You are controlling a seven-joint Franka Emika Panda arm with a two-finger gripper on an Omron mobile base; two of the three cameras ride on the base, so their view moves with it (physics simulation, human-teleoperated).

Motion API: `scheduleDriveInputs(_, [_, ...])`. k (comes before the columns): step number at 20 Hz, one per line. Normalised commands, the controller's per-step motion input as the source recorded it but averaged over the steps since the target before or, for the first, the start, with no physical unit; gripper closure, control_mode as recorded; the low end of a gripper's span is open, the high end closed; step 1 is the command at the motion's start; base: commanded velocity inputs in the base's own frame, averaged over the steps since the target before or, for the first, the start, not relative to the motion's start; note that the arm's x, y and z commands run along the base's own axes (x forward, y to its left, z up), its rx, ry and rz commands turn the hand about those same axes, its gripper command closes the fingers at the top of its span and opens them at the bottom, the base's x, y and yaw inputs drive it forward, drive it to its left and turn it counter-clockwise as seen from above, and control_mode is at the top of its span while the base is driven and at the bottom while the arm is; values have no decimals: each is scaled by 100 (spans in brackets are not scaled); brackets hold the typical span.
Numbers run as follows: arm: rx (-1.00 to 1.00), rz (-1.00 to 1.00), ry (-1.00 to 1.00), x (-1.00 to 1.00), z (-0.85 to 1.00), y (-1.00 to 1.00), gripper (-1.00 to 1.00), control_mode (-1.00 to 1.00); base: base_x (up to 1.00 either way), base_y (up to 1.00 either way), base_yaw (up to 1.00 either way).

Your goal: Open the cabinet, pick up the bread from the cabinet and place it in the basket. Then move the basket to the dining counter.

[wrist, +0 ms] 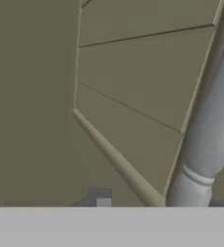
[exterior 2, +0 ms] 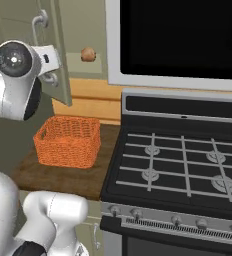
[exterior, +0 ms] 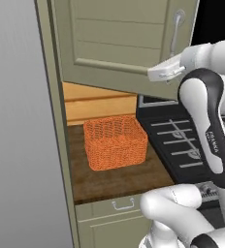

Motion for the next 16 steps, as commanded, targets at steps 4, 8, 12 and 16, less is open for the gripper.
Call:
scheduleDriveInputs(4, [-12, 0, 0, -97, -6, 100, 100, -100, 0, 0, 0])
scheduleDriveInputs(8, [-11, 0, 0, -83, -5, 100, 100, -100, 0, 0, 0])
scheduleDriveInputs(12, [-2, 2, 0, -84, -1, 100, 100, -100, 0, 0, 0])
scheduleDriveInputs(16, [14, -5, 0, -100, 15, 21, 100, -100, 0, 0, 0])
